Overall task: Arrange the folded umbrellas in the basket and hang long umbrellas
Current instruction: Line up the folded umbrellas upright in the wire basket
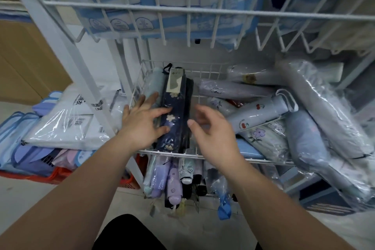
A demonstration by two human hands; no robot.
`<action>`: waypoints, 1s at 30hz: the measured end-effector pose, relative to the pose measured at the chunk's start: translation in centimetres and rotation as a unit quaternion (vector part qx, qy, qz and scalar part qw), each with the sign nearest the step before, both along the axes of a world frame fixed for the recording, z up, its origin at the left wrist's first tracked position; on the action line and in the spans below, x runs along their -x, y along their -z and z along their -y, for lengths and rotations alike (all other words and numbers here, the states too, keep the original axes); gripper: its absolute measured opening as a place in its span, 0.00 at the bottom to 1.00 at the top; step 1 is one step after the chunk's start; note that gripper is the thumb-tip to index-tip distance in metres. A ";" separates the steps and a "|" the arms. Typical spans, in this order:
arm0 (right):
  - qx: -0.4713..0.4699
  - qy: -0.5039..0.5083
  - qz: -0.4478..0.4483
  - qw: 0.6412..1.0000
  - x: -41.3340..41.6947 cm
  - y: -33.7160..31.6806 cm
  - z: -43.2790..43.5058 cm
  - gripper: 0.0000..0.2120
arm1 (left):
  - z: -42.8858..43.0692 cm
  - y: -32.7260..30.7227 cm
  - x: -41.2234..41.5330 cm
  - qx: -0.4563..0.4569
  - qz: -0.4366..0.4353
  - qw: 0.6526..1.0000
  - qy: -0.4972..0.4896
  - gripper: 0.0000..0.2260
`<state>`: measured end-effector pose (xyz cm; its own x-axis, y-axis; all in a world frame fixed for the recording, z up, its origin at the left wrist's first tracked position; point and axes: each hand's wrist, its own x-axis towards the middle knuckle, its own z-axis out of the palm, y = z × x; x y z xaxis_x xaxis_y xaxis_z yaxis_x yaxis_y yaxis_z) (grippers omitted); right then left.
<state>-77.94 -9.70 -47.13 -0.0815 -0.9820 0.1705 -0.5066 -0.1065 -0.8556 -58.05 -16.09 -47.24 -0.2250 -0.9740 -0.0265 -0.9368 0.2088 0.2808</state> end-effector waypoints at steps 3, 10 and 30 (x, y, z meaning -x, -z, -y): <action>0.021 0.081 0.029 0.996 2.8 0.4 -4.0 0.15 | -0.4 -0.7 0.9 0.014 0.020 1.000 -0.013 0.27; 0.053 0.201 0.108 0.972 5.3 1.9 -5.4 0.18 | -1.8 -1.5 8.4 0.038 -0.283 0.945 0.160 0.28; 0.063 0.056 0.126 0.988 5.6 1.4 -4.2 0.27 | -1.5 1.2 12.4 -0.017 -0.382 0.917 0.109 0.31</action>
